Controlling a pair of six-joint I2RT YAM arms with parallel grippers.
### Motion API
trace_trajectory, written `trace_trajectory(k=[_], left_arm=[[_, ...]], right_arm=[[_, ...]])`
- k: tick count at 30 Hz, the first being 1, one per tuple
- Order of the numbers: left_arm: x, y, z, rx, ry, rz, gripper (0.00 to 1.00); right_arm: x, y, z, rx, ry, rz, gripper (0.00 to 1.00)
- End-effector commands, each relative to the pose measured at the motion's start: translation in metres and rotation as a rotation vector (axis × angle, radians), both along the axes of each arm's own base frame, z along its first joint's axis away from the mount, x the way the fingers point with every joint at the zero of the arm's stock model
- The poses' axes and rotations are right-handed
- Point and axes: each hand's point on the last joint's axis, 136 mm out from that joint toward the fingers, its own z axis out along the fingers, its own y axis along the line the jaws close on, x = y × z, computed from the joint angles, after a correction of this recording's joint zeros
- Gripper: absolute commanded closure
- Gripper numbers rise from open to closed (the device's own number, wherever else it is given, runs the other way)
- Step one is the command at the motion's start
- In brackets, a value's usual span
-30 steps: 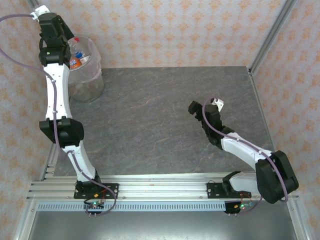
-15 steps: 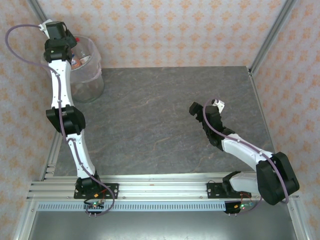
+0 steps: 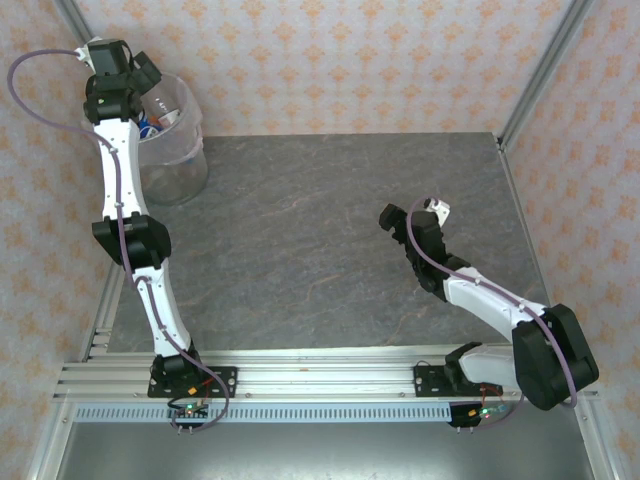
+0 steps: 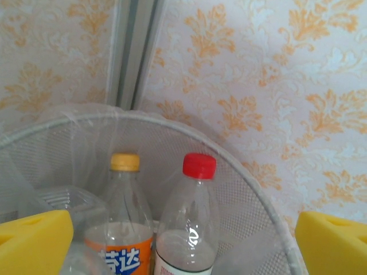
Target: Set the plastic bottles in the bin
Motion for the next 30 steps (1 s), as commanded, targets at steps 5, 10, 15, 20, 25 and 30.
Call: trace_trajectory(k=[5, 10, 15, 20, 25, 30], left_arm=[[-0.039, -0.064, 0.069, 0.079, -0.044, -0.152, 0.00], [-0.053, -0.109, 0.078, 0.113, -0.073, -0.240, 0.00], [-0.073, -0.149, 0.068, 0.101, -0.101, -0.325, 0.00], [-0.104, -0.176, 0.037, 0.086, -0.118, -0.389, 0.00], [-0.141, -0.176, -0.002, 0.077, -0.131, -0.366, 0.00], [-0.182, -0.155, -0.070, 0.111, -0.006, -0.251, 0.00]], right_arm=[[0.001, -0.017, 0.016, -0.094, -0.029, -0.041, 0.01], [0.002, -0.029, 0.024, -0.129, -0.049, -0.064, 0.01], [0.002, -0.043, 0.034, -0.188, -0.070, -0.088, 0.01], [0.001, -0.067, 0.039, -0.276, -0.073, -0.146, 0.01], [-0.002, -0.093, 0.037, -0.357, -0.068, -0.211, 0.01], [-0.006, -0.118, 0.026, -0.426, -0.040, -0.276, 0.01]])
